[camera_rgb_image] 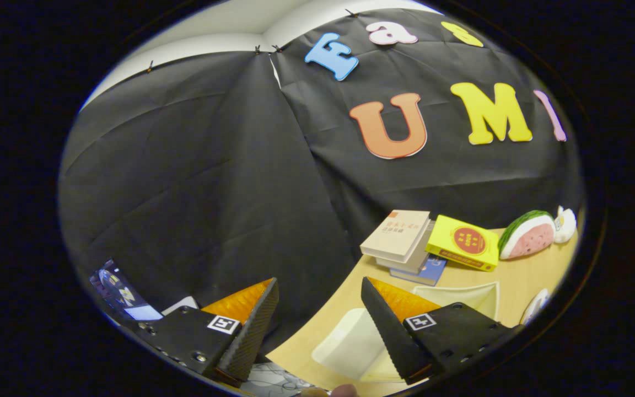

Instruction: Open the storage box then place both shoes into the box .Put the left shoe in first, then the right shoe, with the right side of both shoes facing outward in a uniform manner.

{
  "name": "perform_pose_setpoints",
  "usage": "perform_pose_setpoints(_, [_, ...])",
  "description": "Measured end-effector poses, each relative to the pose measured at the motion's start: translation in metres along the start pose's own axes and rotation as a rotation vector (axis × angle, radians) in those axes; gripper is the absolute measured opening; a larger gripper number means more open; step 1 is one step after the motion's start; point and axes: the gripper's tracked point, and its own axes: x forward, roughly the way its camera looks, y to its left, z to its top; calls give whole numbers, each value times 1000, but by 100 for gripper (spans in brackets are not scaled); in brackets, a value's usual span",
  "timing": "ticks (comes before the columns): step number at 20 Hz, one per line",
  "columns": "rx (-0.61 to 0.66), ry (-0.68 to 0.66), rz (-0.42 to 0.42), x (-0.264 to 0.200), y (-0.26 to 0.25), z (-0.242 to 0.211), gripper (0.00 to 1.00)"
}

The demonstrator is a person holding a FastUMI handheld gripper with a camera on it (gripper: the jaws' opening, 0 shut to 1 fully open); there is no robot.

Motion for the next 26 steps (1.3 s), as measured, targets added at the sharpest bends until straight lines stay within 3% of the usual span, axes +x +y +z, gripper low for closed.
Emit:
perform_pose_setpoints(4, [-64, -89, -138, -35, -56, 16, 96])
perform_pose_setpoints(10, [-160, -182, -382, -152, -183, 28, 96])
perform_pose_setpoints(16, [-135, -145, -663, -288, -344, -18, 96])
perform_pose_setpoints(20, [-35, -23, -710, -325, -416, -77, 96])
perform_pose_setpoints(26, [48, 183, -626, -291, -477, -163, 96])
